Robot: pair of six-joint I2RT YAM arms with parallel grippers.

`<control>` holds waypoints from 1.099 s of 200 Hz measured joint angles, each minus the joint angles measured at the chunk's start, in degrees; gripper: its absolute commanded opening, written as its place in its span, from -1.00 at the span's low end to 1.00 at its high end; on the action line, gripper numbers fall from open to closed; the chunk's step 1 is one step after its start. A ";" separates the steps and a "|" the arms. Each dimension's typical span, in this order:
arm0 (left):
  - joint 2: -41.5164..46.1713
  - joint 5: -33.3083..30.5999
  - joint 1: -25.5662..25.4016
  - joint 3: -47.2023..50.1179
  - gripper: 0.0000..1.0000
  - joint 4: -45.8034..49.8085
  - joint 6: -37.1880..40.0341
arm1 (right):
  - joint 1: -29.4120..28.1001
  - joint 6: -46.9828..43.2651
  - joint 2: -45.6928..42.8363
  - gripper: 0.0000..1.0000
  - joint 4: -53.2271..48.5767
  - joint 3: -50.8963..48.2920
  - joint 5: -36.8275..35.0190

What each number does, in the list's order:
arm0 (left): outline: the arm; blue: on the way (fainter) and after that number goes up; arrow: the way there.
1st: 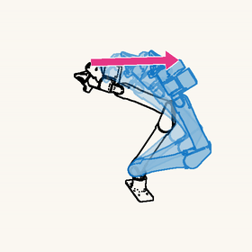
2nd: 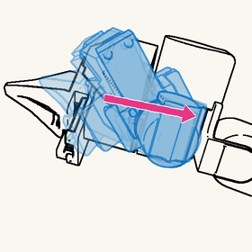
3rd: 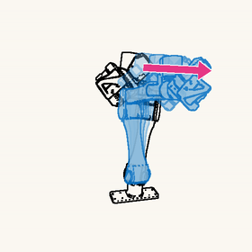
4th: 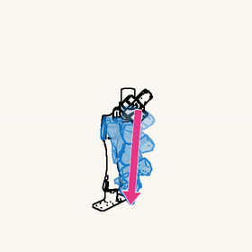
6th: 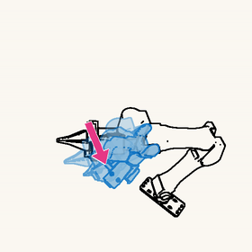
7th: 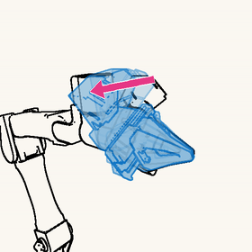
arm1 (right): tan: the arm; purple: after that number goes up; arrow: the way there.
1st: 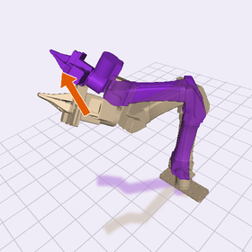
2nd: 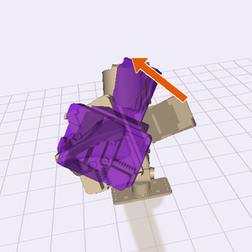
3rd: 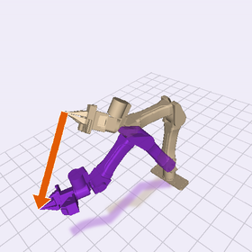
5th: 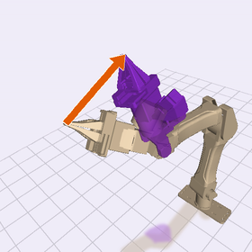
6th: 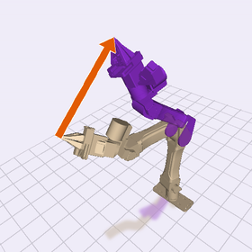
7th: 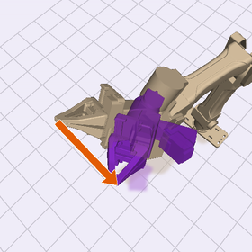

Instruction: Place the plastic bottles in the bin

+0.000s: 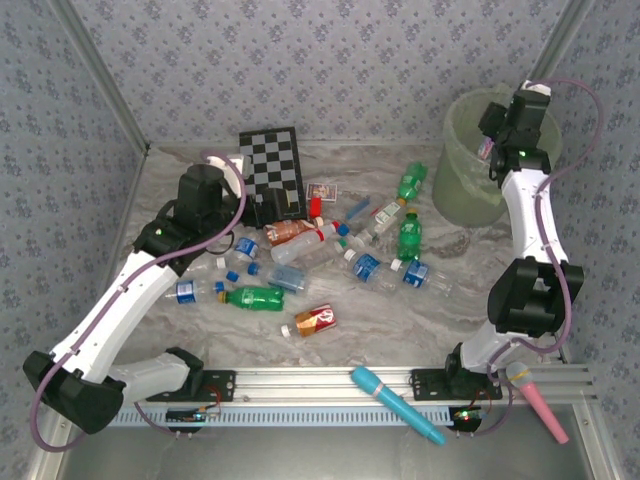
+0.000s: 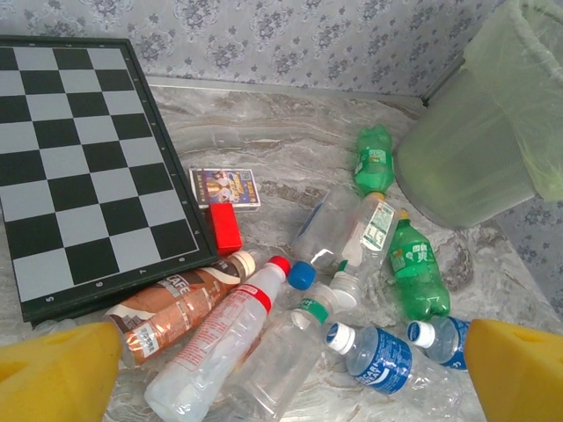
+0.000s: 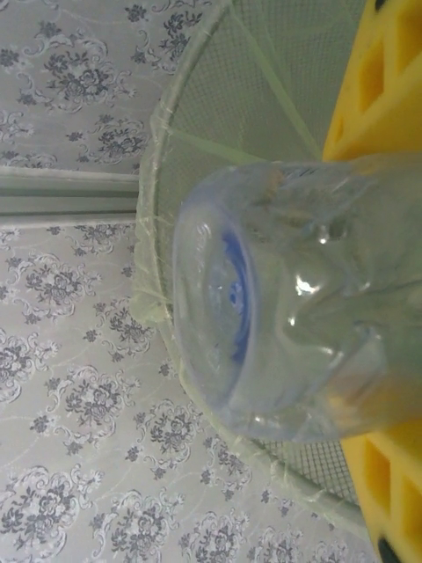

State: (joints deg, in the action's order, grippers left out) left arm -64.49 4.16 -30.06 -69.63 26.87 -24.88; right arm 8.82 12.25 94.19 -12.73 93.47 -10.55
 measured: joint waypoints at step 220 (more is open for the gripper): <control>5.51 -10.27 0.00 11.45 0.99 3.48 -1.57 | -30.75 -16.13 -13.53 0.99 -10.71 -8.48 -2.16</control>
State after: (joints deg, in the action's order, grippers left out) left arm -58.98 -6.11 -30.06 -58.17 30.35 -26.46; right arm -21.93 -3.88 80.66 -23.44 84.99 -12.71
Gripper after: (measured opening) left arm 0.997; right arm 0.995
